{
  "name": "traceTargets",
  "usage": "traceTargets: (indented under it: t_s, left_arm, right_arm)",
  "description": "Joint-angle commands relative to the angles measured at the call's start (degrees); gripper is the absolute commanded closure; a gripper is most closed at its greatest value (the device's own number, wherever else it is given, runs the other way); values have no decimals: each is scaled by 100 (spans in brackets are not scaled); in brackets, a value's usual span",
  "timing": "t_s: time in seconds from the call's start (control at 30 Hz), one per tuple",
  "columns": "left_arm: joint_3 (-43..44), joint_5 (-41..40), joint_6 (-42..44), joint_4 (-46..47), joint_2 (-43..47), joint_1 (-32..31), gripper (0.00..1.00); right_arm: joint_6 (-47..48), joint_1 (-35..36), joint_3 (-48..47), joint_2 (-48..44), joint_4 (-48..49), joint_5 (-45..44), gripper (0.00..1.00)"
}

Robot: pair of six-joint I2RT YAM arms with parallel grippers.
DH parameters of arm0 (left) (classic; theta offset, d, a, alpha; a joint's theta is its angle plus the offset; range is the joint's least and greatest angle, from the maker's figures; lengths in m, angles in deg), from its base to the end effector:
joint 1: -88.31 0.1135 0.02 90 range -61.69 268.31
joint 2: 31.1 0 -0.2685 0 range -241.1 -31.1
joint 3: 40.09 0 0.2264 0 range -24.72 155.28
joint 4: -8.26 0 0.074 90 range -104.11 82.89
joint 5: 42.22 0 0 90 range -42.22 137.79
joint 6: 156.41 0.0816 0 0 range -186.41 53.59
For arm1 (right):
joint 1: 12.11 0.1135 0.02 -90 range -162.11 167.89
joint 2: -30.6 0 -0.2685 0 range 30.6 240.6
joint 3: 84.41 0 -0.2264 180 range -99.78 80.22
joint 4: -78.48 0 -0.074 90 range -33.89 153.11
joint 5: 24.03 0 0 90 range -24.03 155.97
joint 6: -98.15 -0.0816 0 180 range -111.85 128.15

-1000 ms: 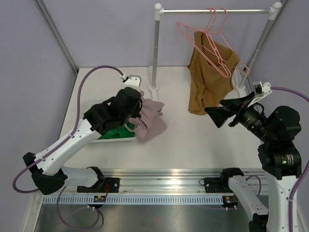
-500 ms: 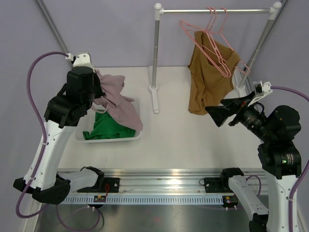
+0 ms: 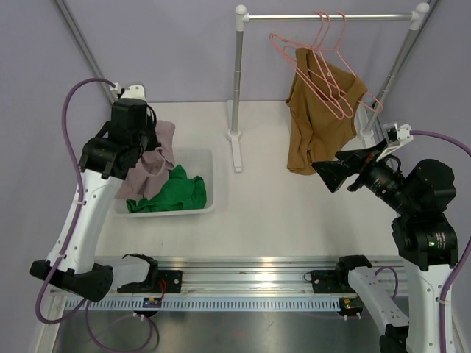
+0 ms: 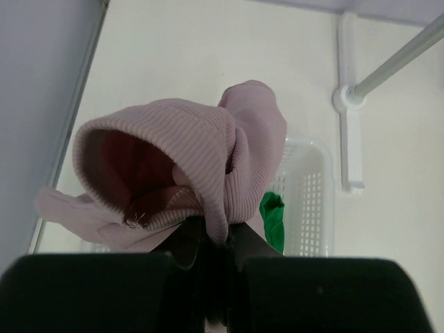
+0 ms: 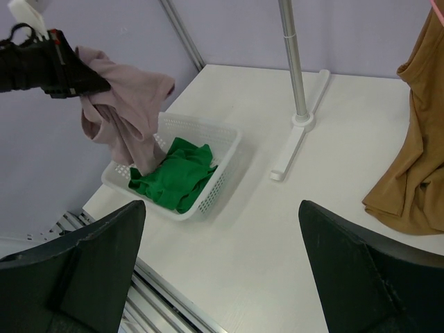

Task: Remove the tank top from the hanger

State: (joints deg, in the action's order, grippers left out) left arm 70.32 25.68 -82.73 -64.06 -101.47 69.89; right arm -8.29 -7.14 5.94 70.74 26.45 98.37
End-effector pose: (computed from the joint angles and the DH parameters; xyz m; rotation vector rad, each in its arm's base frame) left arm 0.2275 -0.0434 0.4321 -0.1854 2.0805 0.0454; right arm 0.1003 0.0526 0.4525 -0.2825 1.6350 0.7405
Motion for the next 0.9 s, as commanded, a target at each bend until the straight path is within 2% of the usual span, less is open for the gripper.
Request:
traceTargets:
  t_s: [0.0,0.2,0.27,0.37,0.4,0.53,0.6,0.63,0.77,0.87]
  left_arm:
    - [-538,399,-29,288,-39,22,100]
    - [-1663,1173,-152,667,-108,22,100]
    - [-1630,1366,-118,641,-257,22,100]
    - [-1419,2443,14,667,-442,22,100]
    - [-1366,2570,14,685,-477,22,100]
    - [-1322,2238,-161,720,-496,22,99]
    - [-1383,1764,-231,703,-469,48,94]
    - [-1436,1676,-232,677,-486,57,84]
    - [-1462,1481,-223,492,-653,57,57]
    - [-1419,1289,-232,404,-575,57,44]
  right_arm:
    - [1,-14,19,-24,186,-32,1]
    - [-104,-14,133,-15,318,47,0]
    - [-139,-14,159,11,370,99,1]
    - [-166,-14,177,-6,397,117,1]
    - [-175,-14,177,-15,397,117,0]
    - [-148,-14,177,-15,371,108,1]
    - [-96,-14,160,-15,318,100,1]
    - [-87,-14,160,-24,309,91,0]
    - [-69,-14,160,2,274,21,0]
    - [-52,-14,98,64,169,-76,1]
